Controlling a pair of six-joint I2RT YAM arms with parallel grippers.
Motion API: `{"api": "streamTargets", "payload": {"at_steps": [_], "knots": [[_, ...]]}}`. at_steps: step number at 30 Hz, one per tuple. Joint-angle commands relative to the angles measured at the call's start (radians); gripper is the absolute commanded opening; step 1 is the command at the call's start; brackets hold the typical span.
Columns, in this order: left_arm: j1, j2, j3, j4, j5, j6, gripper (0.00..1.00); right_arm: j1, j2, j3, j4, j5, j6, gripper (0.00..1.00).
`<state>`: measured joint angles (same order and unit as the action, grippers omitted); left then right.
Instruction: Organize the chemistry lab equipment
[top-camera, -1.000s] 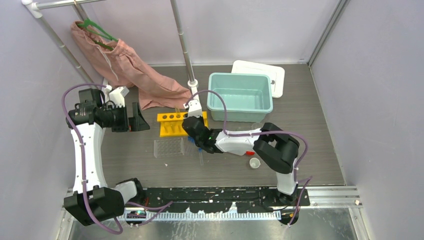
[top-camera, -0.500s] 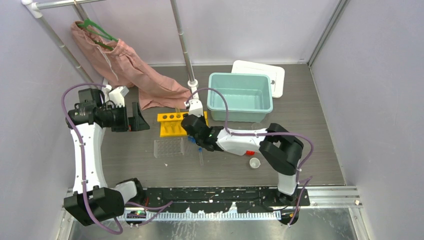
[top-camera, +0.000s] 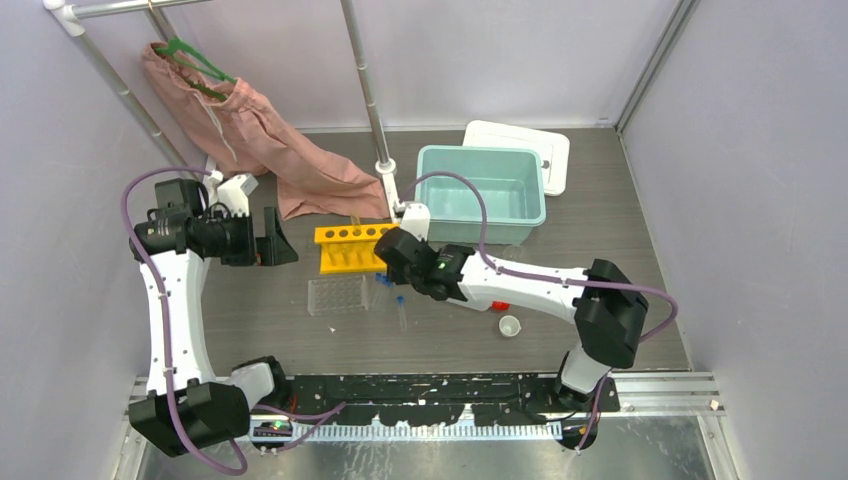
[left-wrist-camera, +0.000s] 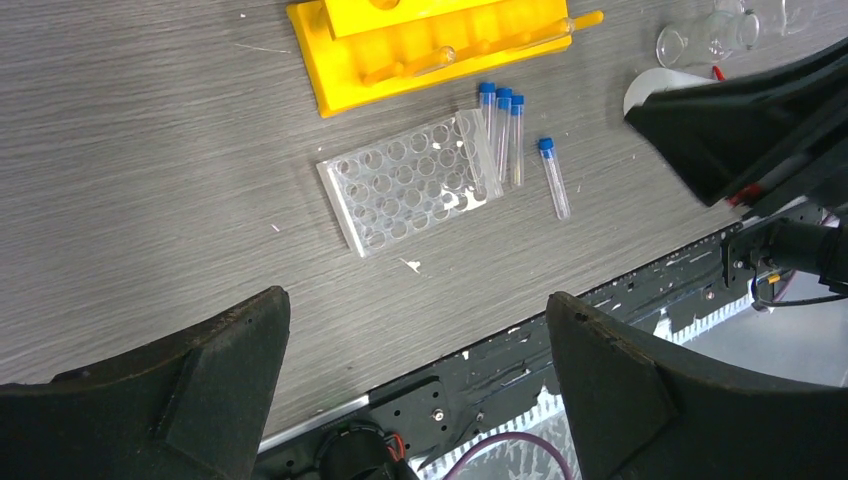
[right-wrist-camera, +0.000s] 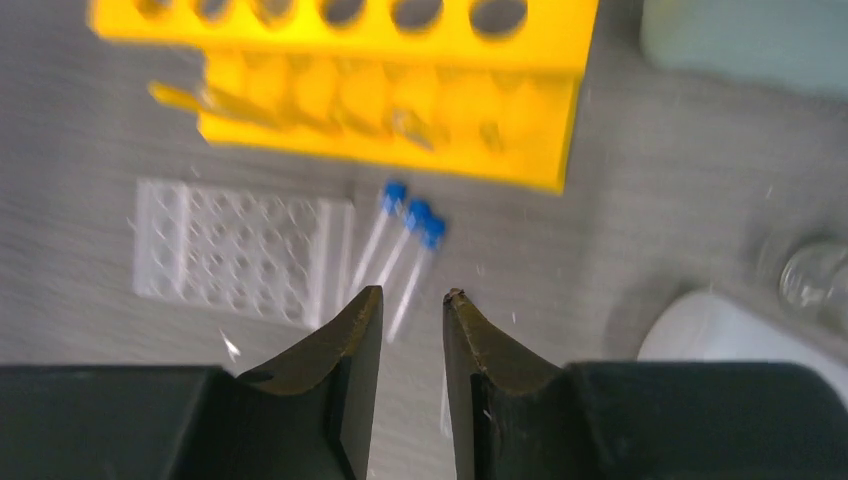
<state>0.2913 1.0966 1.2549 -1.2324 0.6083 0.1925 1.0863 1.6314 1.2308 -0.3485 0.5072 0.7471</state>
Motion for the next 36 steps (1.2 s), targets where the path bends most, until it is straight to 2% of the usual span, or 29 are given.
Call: {"api": "streamTargets", "payload": {"at_steps": [1, 10, 19, 23, 28, 32, 36], "knots": [[0.005, -0.018, 0.039, -0.007, 0.000, 0.017, 1.00, 0.015, 0.050, -0.022, -0.144, -0.133, 0.148, 0.34], [0.005, -0.035, 0.045, -0.020, -0.009, 0.024, 1.00, 0.015, 0.212, 0.035, -0.182, -0.203, 0.149, 0.33], [0.005, -0.037, 0.052, -0.026, -0.008, 0.028, 1.00, 0.016, 0.281, 0.036, -0.184, -0.171, 0.159, 0.29], [0.005, -0.034, 0.053, -0.027, -0.002, 0.027, 1.00, 0.014, 0.260, 0.036, -0.196, -0.146, 0.159, 0.21], [0.005, -0.037, 0.056, -0.033, 0.030, 0.026, 1.00, 0.014, 0.171, 0.063, -0.230, -0.132, 0.140, 0.01], [0.005, -0.053, 0.063, -0.079, 0.120, 0.092, 0.99, 0.037, 0.052, 0.123, -0.225, -0.139, 0.096, 0.01], [0.004, -0.085, 0.054, -0.123, 0.225, 0.165, 0.98, 0.060, -0.019, 0.200, -0.137, -0.144, 0.054, 0.01]]}}
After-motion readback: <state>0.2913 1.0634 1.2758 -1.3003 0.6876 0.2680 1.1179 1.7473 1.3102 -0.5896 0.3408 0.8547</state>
